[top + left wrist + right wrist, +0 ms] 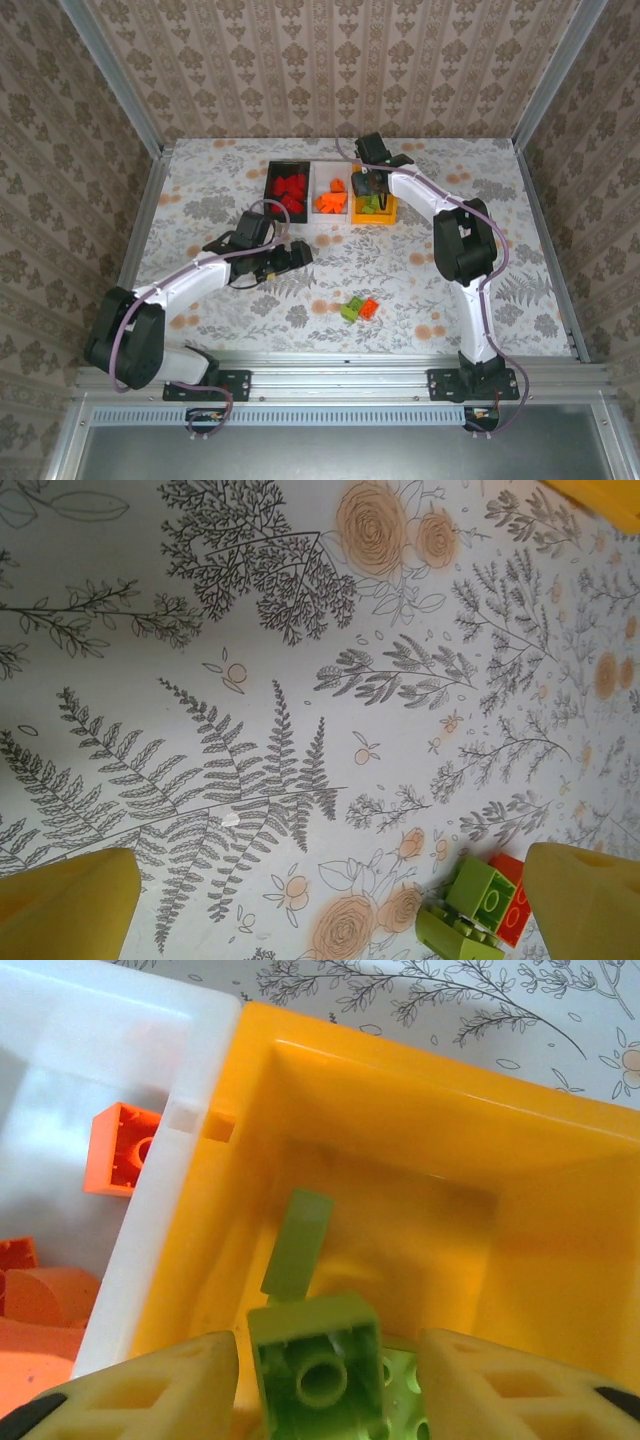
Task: Sort the legos into containers by color
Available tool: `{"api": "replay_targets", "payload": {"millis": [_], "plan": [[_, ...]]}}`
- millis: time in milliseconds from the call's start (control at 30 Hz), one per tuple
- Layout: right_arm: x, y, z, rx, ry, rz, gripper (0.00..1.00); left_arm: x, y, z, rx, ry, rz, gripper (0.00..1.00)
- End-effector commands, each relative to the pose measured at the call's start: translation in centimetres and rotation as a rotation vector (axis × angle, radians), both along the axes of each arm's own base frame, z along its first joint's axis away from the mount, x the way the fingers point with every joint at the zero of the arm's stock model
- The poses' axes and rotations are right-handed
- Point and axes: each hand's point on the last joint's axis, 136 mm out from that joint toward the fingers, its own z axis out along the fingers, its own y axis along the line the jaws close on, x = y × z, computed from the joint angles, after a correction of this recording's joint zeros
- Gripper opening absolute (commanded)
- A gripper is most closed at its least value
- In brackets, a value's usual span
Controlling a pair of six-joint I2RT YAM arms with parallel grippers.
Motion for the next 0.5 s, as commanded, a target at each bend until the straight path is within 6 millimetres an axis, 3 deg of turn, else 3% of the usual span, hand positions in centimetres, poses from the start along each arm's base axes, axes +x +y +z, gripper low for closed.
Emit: {"api": "replay_targets", "payload": {"millis": [0,167,233,333,400,467], "plan": [[-0.8,0.3,3.3,0.033,-0.032,0.009,0.56,0.4,0.2,0.7,0.017,-0.015,-0.01,1.0],[-2.3,0.1,8.3,0.061,-0.141,-0.013,0.59,0.3,0.6,1.7,0.029,-0.039,-0.01,1.0],[-3.8,0.2,10.0,0.069,-0.18,-0.016,0.59,0.3,1.0,2.2,0.035,-0.054,-0.004,1.0],[-7.2,1.2,12.2,0.079,-0.236,0.009,0.59,0.2,2.0,2.5,0.042,-0.072,0.019,1.0],[-10.5,2.5,12.0,0.069,-0.235,0.058,0.57,0.1,2.8,2.4,0.042,-0.076,0.044,1.0],[-14.8,4.5,10.6,0.051,-0.201,0.144,0.54,-0.3,3.8,2.0,0.041,-0.07,0.076,1.0]]}}
